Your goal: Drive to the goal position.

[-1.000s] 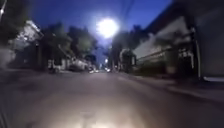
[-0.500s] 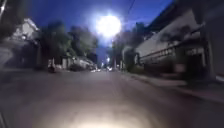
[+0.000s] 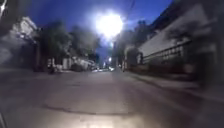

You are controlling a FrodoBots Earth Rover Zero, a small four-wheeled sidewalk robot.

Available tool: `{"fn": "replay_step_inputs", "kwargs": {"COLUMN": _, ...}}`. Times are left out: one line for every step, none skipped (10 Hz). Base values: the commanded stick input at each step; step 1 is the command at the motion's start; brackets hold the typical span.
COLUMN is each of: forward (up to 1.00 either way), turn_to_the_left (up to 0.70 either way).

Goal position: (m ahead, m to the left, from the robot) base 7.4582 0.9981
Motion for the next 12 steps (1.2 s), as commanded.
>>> {"fn": "replay_step_inputs", "kwargs": {"forward": 0.85, "turn_to_the_left": 0.01}}
{"fn": "replay_step_inputs", "kwargs": {"forward": 0.85, "turn_to_the_left": 0.01}}
{"fn": "replay_step_inputs", "kwargs": {"forward": 0.85, "turn_to_the_left": 0.01}}
{"fn": "replay_step_inputs", "kwargs": {"forward": 0.85, "turn_to_the_left": 0.03}}
{"fn": "replay_step_inputs", "kwargs": {"forward": 0.85, "turn_to_the_left": 0.07}}
{"fn": "replay_step_inputs", "kwargs": {"forward": 0.85, "turn_to_the_left": 0.11}}
{"fn": "replay_step_inputs", "kwargs": {"forward": 0.85, "turn_to_the_left": 0.14}}
{"fn": "replay_step_inputs", "kwargs": {"forward": 0.85, "turn_to_the_left": 0.14}}
{"fn": "replay_step_inputs", "kwargs": {"forward": 0.85, "turn_to_the_left": 0.14}}
{"fn": "replay_step_inputs", "kwargs": {"forward": 0.85, "turn_to_the_left": 0.06}}
{"fn": "replay_step_inputs", "kwargs": {"forward": 0.85, "turn_to_the_left": 0.01}}
{"fn": "replay_step_inputs", "kwargs": {"forward": 0.85, "turn_to_the_left": 0.01}}
